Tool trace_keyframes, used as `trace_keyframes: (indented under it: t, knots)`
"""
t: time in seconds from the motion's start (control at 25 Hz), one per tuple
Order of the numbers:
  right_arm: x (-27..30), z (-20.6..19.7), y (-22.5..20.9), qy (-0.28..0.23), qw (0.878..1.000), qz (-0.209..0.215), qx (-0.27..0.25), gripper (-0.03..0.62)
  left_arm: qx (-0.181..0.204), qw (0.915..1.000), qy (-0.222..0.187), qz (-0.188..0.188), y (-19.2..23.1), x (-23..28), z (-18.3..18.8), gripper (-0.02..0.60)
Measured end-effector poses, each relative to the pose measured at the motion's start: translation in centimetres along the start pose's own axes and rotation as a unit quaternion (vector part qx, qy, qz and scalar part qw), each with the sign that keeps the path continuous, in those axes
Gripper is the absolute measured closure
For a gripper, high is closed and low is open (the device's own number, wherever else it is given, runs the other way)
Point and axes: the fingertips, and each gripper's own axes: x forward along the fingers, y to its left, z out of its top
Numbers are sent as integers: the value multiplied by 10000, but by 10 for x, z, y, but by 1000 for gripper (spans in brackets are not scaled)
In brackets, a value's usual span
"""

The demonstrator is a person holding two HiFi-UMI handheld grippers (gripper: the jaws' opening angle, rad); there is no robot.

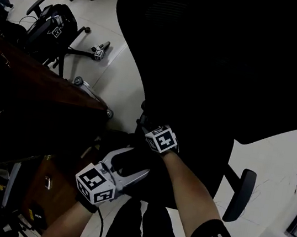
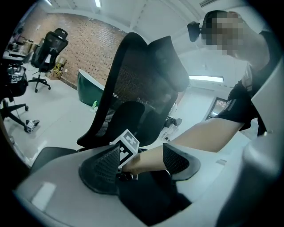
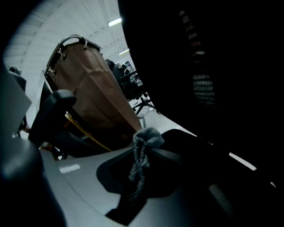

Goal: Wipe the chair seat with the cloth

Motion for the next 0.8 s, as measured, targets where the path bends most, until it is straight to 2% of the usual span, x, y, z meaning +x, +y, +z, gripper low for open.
trace_keyframes:
  t: [0.16, 0.32, 0.56, 0.8]
  knots:
    - [4, -16, -19, 62, 9997, -225, -63, 548, 112, 9999, 17, -22, -4, 4, 1, 253]
    - [-20, -51, -52, 477, 9955, -813, 72, 548, 153, 9998, -16, -142, -12, 7, 2, 253]
    - [-108, -135, -128, 1257, 9744, -1841, 285, 548, 175, 9991, 104, -360, -35, 26, -4, 253]
    - [-200, -190, -180, 1324, 9556, -2550, 658, 548, 198, 9976, 280, -594, -62, 46, -9, 253]
